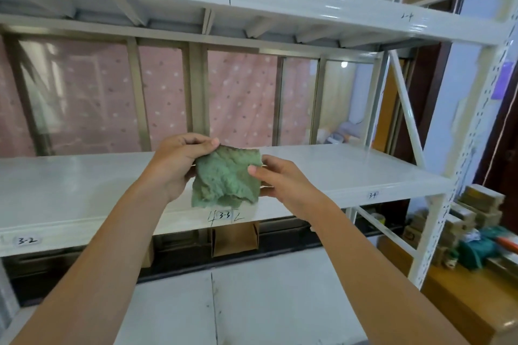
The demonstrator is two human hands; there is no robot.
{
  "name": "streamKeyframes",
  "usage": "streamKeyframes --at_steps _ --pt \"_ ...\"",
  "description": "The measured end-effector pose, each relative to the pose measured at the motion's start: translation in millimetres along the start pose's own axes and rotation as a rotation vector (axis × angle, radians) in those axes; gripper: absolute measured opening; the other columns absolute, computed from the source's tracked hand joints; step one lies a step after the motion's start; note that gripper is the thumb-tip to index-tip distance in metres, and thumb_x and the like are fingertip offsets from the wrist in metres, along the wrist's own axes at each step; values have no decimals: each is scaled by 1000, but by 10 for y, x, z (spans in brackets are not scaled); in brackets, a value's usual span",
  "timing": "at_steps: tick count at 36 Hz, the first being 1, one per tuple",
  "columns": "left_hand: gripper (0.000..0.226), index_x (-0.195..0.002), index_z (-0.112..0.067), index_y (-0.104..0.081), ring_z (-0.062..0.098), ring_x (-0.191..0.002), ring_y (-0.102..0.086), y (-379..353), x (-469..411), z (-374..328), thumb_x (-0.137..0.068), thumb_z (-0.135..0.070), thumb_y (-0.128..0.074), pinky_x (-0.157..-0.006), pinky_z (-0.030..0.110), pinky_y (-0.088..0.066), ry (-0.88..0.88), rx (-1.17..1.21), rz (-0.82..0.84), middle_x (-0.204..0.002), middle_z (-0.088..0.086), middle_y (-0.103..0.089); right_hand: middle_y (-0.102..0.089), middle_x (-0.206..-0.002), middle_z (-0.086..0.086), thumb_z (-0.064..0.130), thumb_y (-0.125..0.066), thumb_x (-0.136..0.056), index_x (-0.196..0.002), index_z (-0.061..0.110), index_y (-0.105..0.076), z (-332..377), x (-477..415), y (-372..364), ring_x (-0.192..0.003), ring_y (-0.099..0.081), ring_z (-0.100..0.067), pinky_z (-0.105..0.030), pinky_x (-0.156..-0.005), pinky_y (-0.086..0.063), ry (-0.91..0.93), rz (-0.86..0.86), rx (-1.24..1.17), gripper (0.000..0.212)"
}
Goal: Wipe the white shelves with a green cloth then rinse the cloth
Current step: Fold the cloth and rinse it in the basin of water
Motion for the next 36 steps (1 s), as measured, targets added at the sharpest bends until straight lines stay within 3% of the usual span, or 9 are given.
streamKeyframes --at_steps 6,10,12,17,20,24,31,33,36 --pt "17 -93 -11 -75 17 -75 -68 -317 -363 106 -79 -19 -79 -67 27 -54 -15 90 20 -81 3 -72 -74 -103 -13 10 -69 -92 -110 0 -70 -24 -233 320 -95 -72 -27 -35 -79 -58 50 -125 -37 21" --pt "52 -118 -13 -66 23 -103 -70 -687 -482 228 -68 -16 -81 -88 32 -57 -21 166 169 -121 7 -67 -73 -103 -20 12 -71 -89 -106 2 -72 -22 -246 722 -94 -70 -34 -42 -80 -55 64 -271 -92 20" --pt "60 -124 -14 -63 25 -107 -70 -920 -516 325 -67 -8 -82 -84 28 -58 -5 163 256 -131 7 -62 -71 -103 -24 14 -73 -87 -100 5 -74 -1 -199 962 -93 -68 -37 -45 -79 -50 70 -336 -100 17" --pt "61 -124 -13 -63 24 -101 -72 -1668 -620 492 -71 11 -80 -78 27 -59 -8 101 383 -119 12 -67 -74 -100 -16 9 -68 -90 -102 5 -72 97 74 1604 -93 -72 -31 -37 -72 -58 52 -457 -27 14" --pt "50 -117 -11 -64 23 -94 -74 -2192 -689 523 -74 11 -79 -74 28 -60 12 149 395 -106 11 -72 -74 -106 -15 11 -68 -91 -109 3 -71 166 336 2017 -96 -73 -29 -40 -75 -61 58 -555 29 20" --pt "43 -110 -11 -63 22 -93 -73 -2985 -733 565 -76 12 -78 -72 33 -62 20 219 386 -109 9 -70 -75 -106 -10 14 -68 -93 -108 8 -71 265 786 2589 -95 -73 -27 -46 -80 -61 63 -682 112 17" --pt "25 -102 -3 -68 19 -85 -75 -4471 -488 669 -81 8 -74 -69 22 -57 111 375 577 -95 10 -76 -75 -103 -11 13 -68 -93 -108 5 -70 456 1711 3611 -97 -72 -30 -48 -78 -61 108 -899 164 17" --pt "25 -109 3 -69 20 -89 -75 -4626 -451 701 -84 4 -73 -71 22 -58 172 396 621 -102 13 -76 -75 -99 -8 15 -69 -93 -106 7 -70 450 1821 3719 -95 -73 -29 -45 -73 -60 104 -923 161 15" --pt "33 -118 8 -67 23 -92 -75 -5543 -87 770 -87 -1 -71 -75 28 -62 324 440 767 -112 19 -74 -75 -94 -6 15 -69 -93 -96 14 -72 583 2494 4243 -90 -73 -26 -45 -73 -59 132 -1037 225 5"
Point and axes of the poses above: each hand's wrist, its own x-axis away from the middle knuckle, its own y-axis out of the back of the hand, z = x × y, the point moved 2 cm from there along -x, towards the middle knuckle
